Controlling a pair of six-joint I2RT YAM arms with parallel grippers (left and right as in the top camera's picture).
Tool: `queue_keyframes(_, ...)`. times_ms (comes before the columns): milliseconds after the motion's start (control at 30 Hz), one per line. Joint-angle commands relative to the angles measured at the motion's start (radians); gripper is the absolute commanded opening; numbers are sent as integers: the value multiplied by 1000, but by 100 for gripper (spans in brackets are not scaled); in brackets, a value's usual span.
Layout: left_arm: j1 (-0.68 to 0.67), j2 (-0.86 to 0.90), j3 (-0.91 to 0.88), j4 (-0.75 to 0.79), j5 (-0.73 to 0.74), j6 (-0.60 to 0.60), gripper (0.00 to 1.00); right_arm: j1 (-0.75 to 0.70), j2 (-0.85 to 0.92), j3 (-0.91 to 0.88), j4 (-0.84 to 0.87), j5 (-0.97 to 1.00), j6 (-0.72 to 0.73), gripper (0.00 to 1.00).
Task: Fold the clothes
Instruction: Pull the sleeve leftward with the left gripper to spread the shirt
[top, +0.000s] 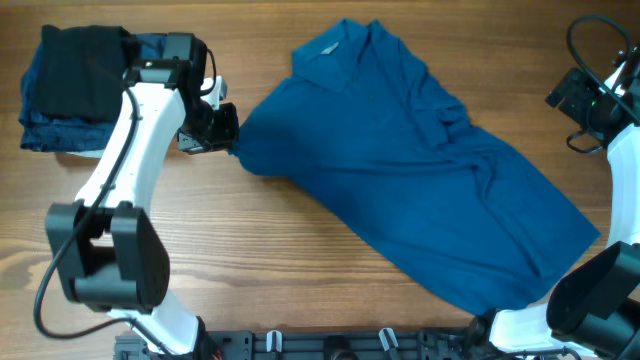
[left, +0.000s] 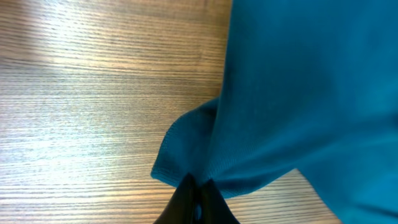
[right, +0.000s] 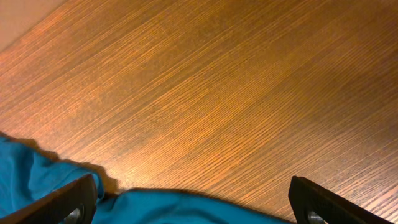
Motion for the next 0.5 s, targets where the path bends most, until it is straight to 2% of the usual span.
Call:
queue_keyframes(0,0,-76,-2,6,-21,-27,8,-2,6,0,2,21,0,100)
queue_keyframes(133,0,-69,-47,39,-21,-31,9,-2,6,0,60,17,32,100)
queue_keyframes(333,-11,-71,-117,233,36,-53,4,-2,6,0,73,-19,77,100)
queue_keyframes(400,-31,-71,-117,303,124,-53,4,-2,6,0,14,-180,166,100)
queue_keyframes(467,-78,-71,-117,419,153,-50,4,-2,6,0,-74,-329,121,100)
